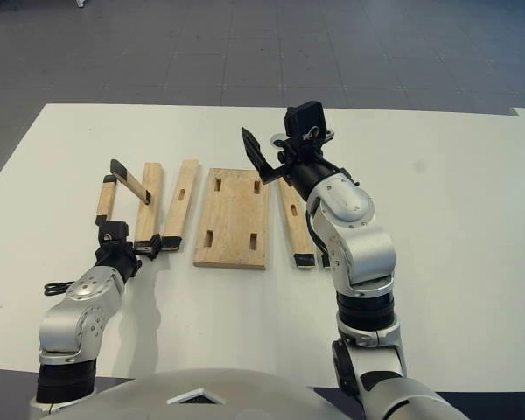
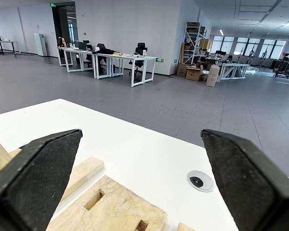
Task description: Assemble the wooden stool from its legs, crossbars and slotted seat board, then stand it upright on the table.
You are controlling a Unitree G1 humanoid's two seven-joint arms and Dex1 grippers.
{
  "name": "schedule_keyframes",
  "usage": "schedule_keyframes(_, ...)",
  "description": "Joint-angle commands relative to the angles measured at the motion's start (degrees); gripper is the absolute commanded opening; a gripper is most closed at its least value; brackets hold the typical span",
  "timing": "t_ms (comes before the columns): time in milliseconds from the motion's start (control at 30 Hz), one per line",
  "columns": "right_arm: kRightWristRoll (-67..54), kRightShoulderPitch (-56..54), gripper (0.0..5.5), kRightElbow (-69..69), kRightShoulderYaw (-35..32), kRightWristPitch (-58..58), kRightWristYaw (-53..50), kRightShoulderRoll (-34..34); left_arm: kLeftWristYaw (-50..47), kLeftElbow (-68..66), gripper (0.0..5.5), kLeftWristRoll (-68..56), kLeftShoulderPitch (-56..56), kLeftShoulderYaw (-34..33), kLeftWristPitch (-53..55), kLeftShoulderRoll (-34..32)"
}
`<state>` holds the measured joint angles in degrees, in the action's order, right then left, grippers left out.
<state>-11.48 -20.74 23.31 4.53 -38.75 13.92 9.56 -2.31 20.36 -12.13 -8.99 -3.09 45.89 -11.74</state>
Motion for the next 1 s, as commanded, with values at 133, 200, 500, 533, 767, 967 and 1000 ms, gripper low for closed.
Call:
schedule_keyframes(133,-0.6,-2.9,4.53,-1.0,-0.8,-0.6,0.2,0.1,0.9,-4.8,3.43,1.7,-4.0,0.4,1.5,0.4)
schedule_keyframes(200,-0.7,-3.7,4.53,-1.2,-1.3,-0.8,0.2,0.2,1.2,-6.1,3.10,2.0,-4.2,0.2,1.0,0.3)
schedule_keyframes(500,-5.9,-10.9,4.53,-10.9,-10.9,-1.5,1.9,2.4,4.7,-5.6,2.06,-2.6,2.9,-8.3,-4.6,-1.1)
schedule_keyframes(533,-9.0,-12.7,4.53,-13.4,-13.9,-2.9,2.7,2.2,5.6,-3.5,2.05,-4.8,6.9,-10.6,-4.5,-2.1)
schedule_keyframes(767,-46.0,-27.8,4.53,-31.8,-30.4,-27.3,17.4,1.7,19.8,-2.5,2.05,-36.1,33.8,-23.0,2.7,-6.7)
schedule_keyframes(967,-51.1,-35.7,4.53,-37.9,-27.0,-31.2,26.0,4.3,30.4,-3.5,2.05,-61.0,37.9,-21.6,11.2,-7.6)
schedule_keyframes(1000,-51.0,-36.3,4.53,-38.2,-26.3,-31.2,26.8,4.5,30.7,-3.1,2.05,-62.7,37.6,-20.9,11.7,-7.6)
